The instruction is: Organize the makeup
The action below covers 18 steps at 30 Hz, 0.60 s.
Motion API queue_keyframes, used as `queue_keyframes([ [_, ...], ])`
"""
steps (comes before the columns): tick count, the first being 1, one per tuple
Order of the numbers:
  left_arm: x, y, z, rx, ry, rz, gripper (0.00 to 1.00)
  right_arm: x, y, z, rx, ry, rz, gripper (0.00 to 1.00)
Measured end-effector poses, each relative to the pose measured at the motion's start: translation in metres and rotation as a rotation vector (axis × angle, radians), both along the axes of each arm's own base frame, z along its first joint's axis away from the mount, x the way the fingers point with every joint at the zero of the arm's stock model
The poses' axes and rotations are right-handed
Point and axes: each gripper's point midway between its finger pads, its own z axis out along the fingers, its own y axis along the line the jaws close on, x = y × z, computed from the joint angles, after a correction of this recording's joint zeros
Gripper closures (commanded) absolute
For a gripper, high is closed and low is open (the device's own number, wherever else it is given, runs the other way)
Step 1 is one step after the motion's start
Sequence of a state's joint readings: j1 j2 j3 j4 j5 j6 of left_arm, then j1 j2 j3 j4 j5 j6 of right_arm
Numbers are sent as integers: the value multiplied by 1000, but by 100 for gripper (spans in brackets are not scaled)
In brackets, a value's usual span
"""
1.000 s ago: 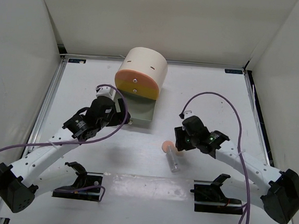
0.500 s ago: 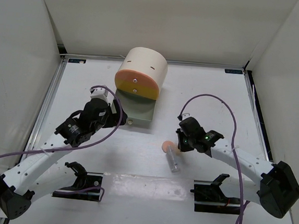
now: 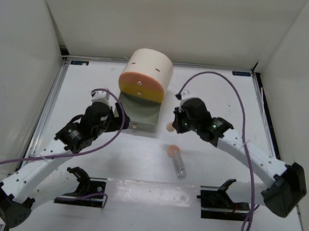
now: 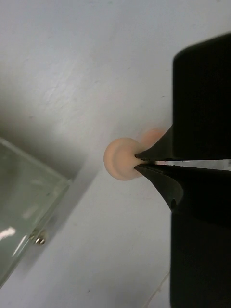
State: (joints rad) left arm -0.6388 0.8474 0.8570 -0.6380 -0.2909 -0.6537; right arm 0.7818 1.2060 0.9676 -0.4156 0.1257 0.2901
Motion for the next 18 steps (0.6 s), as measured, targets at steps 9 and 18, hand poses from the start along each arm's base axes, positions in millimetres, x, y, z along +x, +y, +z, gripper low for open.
queue_keyframes([
  [9, -2, -1, -8, 9, 25, -10, 2, 52, 95, -12, 54, -29, 179, 70],
  [18, -6, -4, -24, 43, 84, -36, 2, 51, 115, -3, 39, -88, 253, 15],
])
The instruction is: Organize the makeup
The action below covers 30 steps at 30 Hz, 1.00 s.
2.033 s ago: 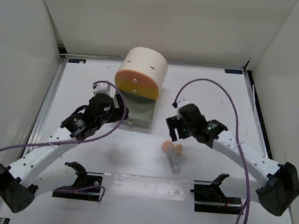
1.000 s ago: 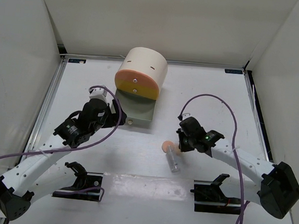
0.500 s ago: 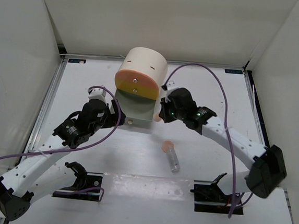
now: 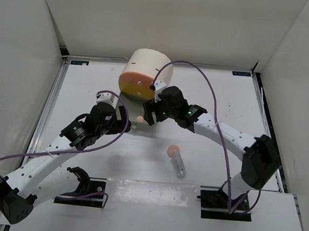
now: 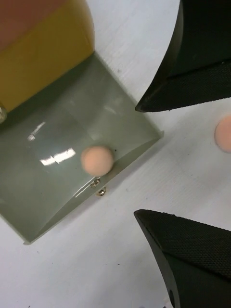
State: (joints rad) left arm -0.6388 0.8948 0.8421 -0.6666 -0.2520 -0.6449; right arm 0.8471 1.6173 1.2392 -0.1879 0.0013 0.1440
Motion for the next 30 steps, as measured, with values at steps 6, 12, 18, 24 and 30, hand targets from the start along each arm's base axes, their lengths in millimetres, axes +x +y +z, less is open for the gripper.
queue_keyframes([
  [6, 2, -1, -8, 27, 20, -10, 2, -29, -42, 38, 32, -73, -12, 1],
  [12, 3, -3, -12, 43, 29, -22, 2, -92, -106, -18, -110, 77, -46, 2],
  [18, 7, -6, -18, 58, 41, -31, 2, -150, -151, -93, -254, 297, -95, 4],
  [24, 10, -13, -29, 68, 74, -50, 2, -163, -155, -126, -304, 395, -151, 28],
  [30, 10, -16, -29, 55, 76, -64, 2, -166, -148, -137, -285, 411, -184, 85],
])
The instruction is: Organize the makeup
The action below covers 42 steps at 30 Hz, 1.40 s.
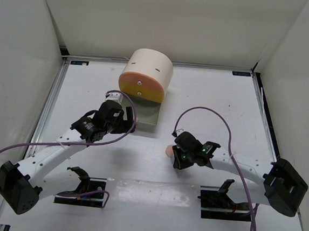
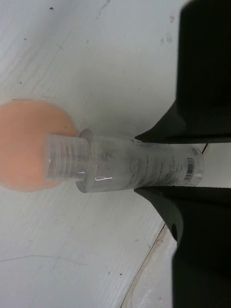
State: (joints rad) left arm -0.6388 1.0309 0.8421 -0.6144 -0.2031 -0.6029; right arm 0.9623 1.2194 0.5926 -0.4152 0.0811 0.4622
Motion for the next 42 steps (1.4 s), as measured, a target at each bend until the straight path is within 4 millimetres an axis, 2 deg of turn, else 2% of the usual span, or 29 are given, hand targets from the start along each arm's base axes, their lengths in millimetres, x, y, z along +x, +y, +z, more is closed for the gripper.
queue_keyframes([
  [4, -1, -1, 1, -5, -3, -6, 2, -3, 1, 5, -9, -5, 3, 89],
  [6, -1, 0, 4, -8, -10, -8, 2, -1, 5, 20, -6, -34, 21, 89],
  [8, -2, 0, 7, -11, -20, -11, 2, 9, 17, 48, 31, -93, 44, 89],
  [12, -4, 3, 13, -20, -38, -11, 2, 48, 60, 118, 137, -283, 124, 89],
  [14, -6, 5, 18, -28, -52, -8, 2, 72, 85, 145, 169, -383, 179, 89],
  [16, -8, 8, 23, -34, -68, -2, 2, 99, 113, 159, 176, -458, 249, 89],
  [19, -12, 16, 30, -35, -87, 19, 2, 140, 154, 156, 175, -500, 354, 85],
  [21, -15, 22, 31, -28, -90, 39, 2, 171, 173, 143, 152, -513, 402, 79],
  [22, -17, 25, 32, -25, -91, 50, 2, 179, 178, 140, 143, -525, 422, 79],
  [23, -19, 29, 32, -20, -91, 61, 2, 196, 187, 129, 123, -525, 436, 78],
  [24, -20, 32, 32, -16, -90, 70, 2, 207, 192, 120, 109, -528, 449, 73],
  [25, -22, 35, 33, -13, -90, 78, 2, 215, 197, 112, 95, -527, 462, 60],
  [27, -25, 38, 33, -9, -90, 87, 2, 222, 201, 95, 69, -516, 484, 48],
  [28, -25, 39, 33, -6, -89, 89, 2, 222, 201, 89, 61, -507, 490, 32],
  [30, -27, 41, 32, 9, -83, 87, 2, 218, 199, 83, 48, -487, 505, 15],
  [31, -27, 43, 32, 21, -79, 85, 2, 217, 200, 87, 55, -493, 508, 2],
  [34, -26, 45, 34, 63, -76, 70, 2, 208, 197, 112, 92, -524, 512, 1],
  [37, -20, 41, 38, 88, -89, 31, 2, 192, 182, 159, 158, -576, 473, 1],
  [39, -15, 35, 37, 97, -91, 3, 2, 181, 166, 197, 209, -631, 422, 1],
  [41, -10, 28, 31, 108, -81, -29, 2, 168, 139, 234, 258, -687, 328, 1],
  [42, -7, 22, 26, 119, -69, -47, 2, 164, 126, 246, 272, -707, 276, 1],
])
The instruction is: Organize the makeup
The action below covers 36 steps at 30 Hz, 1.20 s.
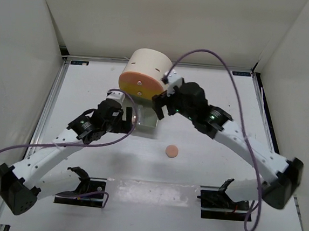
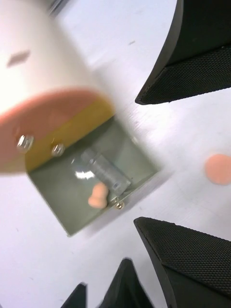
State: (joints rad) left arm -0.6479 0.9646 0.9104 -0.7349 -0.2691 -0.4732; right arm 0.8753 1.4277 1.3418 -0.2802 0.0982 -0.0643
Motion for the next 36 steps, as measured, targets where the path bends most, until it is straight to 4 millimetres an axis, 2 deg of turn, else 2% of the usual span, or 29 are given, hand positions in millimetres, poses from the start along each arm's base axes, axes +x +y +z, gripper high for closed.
queue_keyframes([
  [1, 2, -7, -4, 10, 9, -20, 2, -4, -17, 10, 31, -6, -57, 1],
  [3, 3, -30, -16, 34, 31, -89, 2, -9, -57, 17, 70, 4, -204, 1],
  [4, 2, -46, -22, 42, 39, -135, 2, -9, -72, 10, 67, 24, -274, 1],
  [5, -1, -65, -28, 52, 48, -190, 2, -7, -98, 10, 82, 33, -369, 1],
  [8, -16, -122, -49, 76, 68, -343, 2, -5, -166, -23, 54, 101, -642, 1],
  [11, -34, -169, -79, 92, 94, -460, 6, -16, -230, -57, 0, 174, -883, 1],
  [13, -41, -186, -103, 103, 126, -499, 8, -27, -262, -65, -2, 197, -1006, 1],
  [15, -39, -198, -122, 124, 154, -510, 10, -34, -285, -61, 28, 193, -1094, 1],
  [19, -24, -232, -148, 144, 162, -511, 16, -39, -308, -51, 90, 174, -1181, 1],
  [21, -17, -243, -157, 151, 161, -506, 29, -39, -311, -52, 97, 182, -1193, 1],
  [22, -12, -247, -159, 157, 151, -499, 42, -39, -312, -53, 95, 189, -1196, 1],
  [23, -10, -251, -159, 152, 146, -498, 49, -39, -312, -55, 91, 195, -1198, 1],
  [24, -9, -252, -160, 156, 144, -496, 55, -39, -313, -56, 87, 202, -1199, 1],
  [25, -8, -253, -160, 156, 142, -494, 70, -39, -313, -57, 85, 208, -1200, 1],
  [28, -11, -249, -160, 163, 149, -486, 91, -39, -314, -58, 83, 215, -1203, 1],
  [32, -21, -229, -151, 195, 155, -459, 90, -39, -314, -58, 87, 216, -1199, 1],
  [34, -23, -220, -130, 195, 130, -440, 89, -37, -310, -57, 97, 217, -1183, 1],
  [36, -18, -217, -96, 154, 63, -409, 83, -34, -306, -56, 107, 217, -1163, 1],
])
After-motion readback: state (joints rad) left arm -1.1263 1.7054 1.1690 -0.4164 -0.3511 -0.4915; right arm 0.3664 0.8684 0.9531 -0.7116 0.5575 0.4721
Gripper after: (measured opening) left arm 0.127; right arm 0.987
